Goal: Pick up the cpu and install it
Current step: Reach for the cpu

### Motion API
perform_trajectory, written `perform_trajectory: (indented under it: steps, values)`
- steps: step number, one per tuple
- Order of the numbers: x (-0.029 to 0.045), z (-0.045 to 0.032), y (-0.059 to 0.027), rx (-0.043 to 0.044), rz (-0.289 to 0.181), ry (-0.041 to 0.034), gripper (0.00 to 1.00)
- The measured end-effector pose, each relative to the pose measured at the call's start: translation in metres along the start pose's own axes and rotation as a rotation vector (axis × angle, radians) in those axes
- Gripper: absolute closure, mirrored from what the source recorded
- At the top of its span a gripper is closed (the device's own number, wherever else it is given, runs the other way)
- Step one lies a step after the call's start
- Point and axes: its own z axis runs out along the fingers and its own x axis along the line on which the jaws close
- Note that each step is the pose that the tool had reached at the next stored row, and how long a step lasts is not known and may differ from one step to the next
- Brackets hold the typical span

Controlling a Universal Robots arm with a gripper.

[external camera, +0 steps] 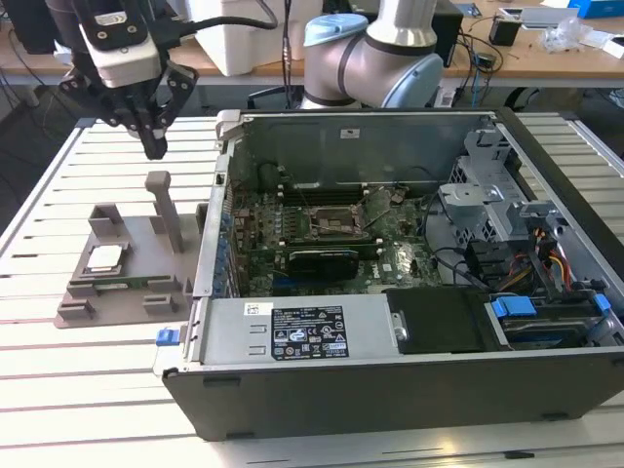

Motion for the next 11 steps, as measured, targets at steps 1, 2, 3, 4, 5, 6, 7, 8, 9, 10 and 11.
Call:
perform_trajectory:
  steps: [1,2,3,4,5,6,7,8,9,10,11]
  values:
    - [0.004,-0.0001,-0.0003,0.0,0.0,0.0,0.89]
    - [0.008,-0.0002,-0.0006,-0.0001,0.0,-0.0001,0.89]
    - [0.0119,-0.0003,-0.0009,0.0,0.0,0.0,0.89]
    - [0.0143,-0.0003,-0.001,-0.0001,0.0,0.0,0.89]
    - [0.0169,-0.0004,-0.0013,-0.0001,0.0,-0.0001,0.89]
    - [0.0199,-0.0005,-0.0015,0.0,0.0,-0.0001,0.89]
    - [0.0213,-0.0006,-0.0016,0.0,0.0,0.0,0.89]
    - [0.0246,-0.0007,-0.0018,0.0,0.0,0.0001,0.89]
    - [0.0267,-0.0007,-0.002,0.0,0.0,0.0,0.89]
    - [0.0292,-0.0008,-0.0021,0.0,0.0,0.0,0.89]
    - [0.0314,-0.0008,-0.0023,0.0,0.0,0.0,0.89]
